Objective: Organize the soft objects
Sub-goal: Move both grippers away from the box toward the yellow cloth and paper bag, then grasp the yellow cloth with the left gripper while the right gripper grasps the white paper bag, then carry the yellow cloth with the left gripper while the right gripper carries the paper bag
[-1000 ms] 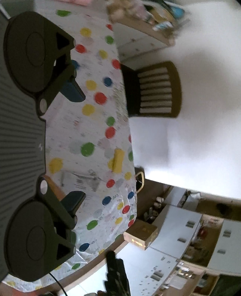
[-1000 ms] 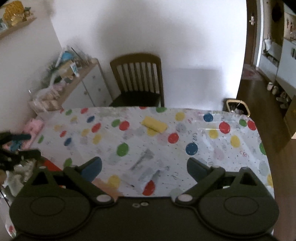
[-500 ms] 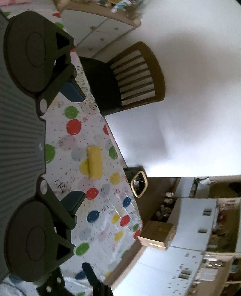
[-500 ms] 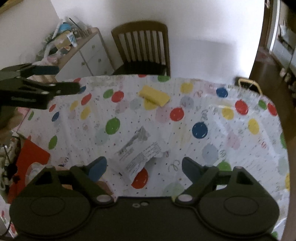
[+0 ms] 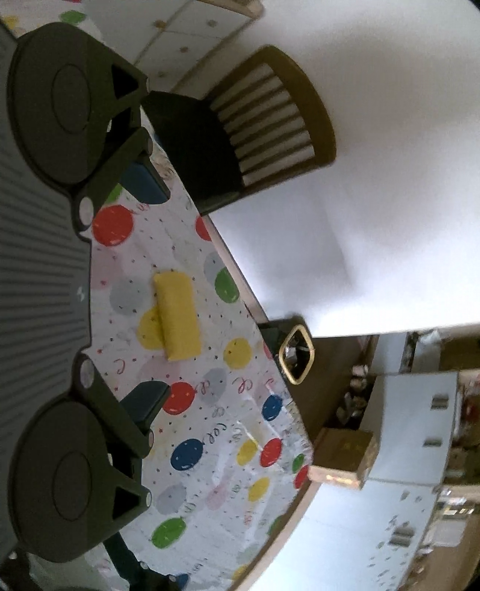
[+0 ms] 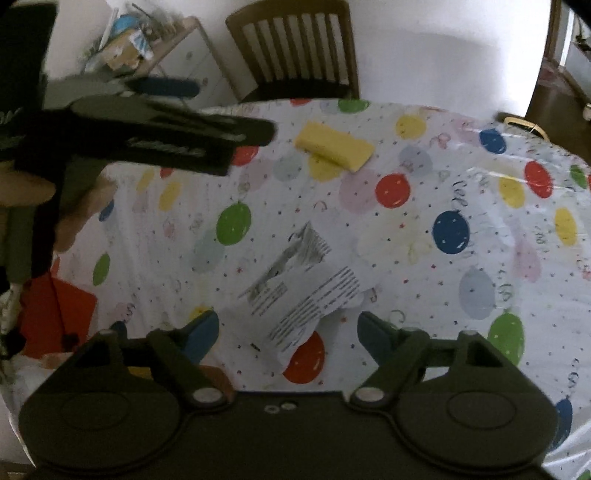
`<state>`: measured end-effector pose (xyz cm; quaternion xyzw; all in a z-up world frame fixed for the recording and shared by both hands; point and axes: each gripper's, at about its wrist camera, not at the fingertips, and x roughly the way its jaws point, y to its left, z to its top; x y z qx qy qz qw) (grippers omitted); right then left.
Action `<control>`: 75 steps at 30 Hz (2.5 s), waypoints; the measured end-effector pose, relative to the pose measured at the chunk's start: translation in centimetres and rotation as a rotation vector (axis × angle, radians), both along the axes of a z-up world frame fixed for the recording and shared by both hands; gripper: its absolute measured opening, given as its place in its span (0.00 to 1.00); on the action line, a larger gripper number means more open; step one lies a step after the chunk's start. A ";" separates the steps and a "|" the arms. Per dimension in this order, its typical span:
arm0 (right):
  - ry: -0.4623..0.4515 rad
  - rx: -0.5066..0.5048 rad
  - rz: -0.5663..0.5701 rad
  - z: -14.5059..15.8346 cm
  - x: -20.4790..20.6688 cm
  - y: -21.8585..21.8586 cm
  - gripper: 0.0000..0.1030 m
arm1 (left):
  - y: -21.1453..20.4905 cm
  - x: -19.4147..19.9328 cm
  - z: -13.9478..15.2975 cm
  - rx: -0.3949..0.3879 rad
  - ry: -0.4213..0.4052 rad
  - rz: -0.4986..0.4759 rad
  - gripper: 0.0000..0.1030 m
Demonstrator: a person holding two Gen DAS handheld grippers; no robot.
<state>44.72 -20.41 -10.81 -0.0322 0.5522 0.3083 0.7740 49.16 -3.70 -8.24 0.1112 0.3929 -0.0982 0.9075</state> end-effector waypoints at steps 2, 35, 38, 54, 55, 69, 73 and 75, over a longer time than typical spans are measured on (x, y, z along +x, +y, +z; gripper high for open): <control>0.013 -0.001 0.001 -0.6 0.5 0.2 0.78 | -0.5 0.8 -0.9 0.017 0.001 -0.032 1.00; 0.138 0.013 -0.035 -4.8 3.2 1.0 0.56 | -4.0 10.2 -10.0 0.208 0.123 -0.424 0.93; 0.135 0.014 -0.031 -4.9 3.1 1.3 0.53 | -3.2 10.5 -10.0 0.136 0.163 -0.403 0.82; 0.048 0.054 -0.046 -4.0 1.8 1.3 0.18 | -3.5 7.6 -9.5 0.110 0.142 -0.274 0.40; 0.039 0.057 -0.046 -3.8 1.5 1.3 0.17 | -3.3 7.2 -9.6 0.105 0.139 -0.262 0.40; -0.032 0.115 -0.110 -0.5 -0.7 -1.0 0.14 | 1.9 2.2 -8.6 0.021 0.127 0.012 0.39; -0.055 0.134 -0.133 1.1 -1.3 -1.9 0.14 | 3.8 0.3 -7.8 0.008 0.123 0.097 0.38; -0.073 0.138 -0.141 1.9 -1.7 -2.3 0.14 | 4.6 -0.7 -7.2 -0.018 0.127 0.136 0.36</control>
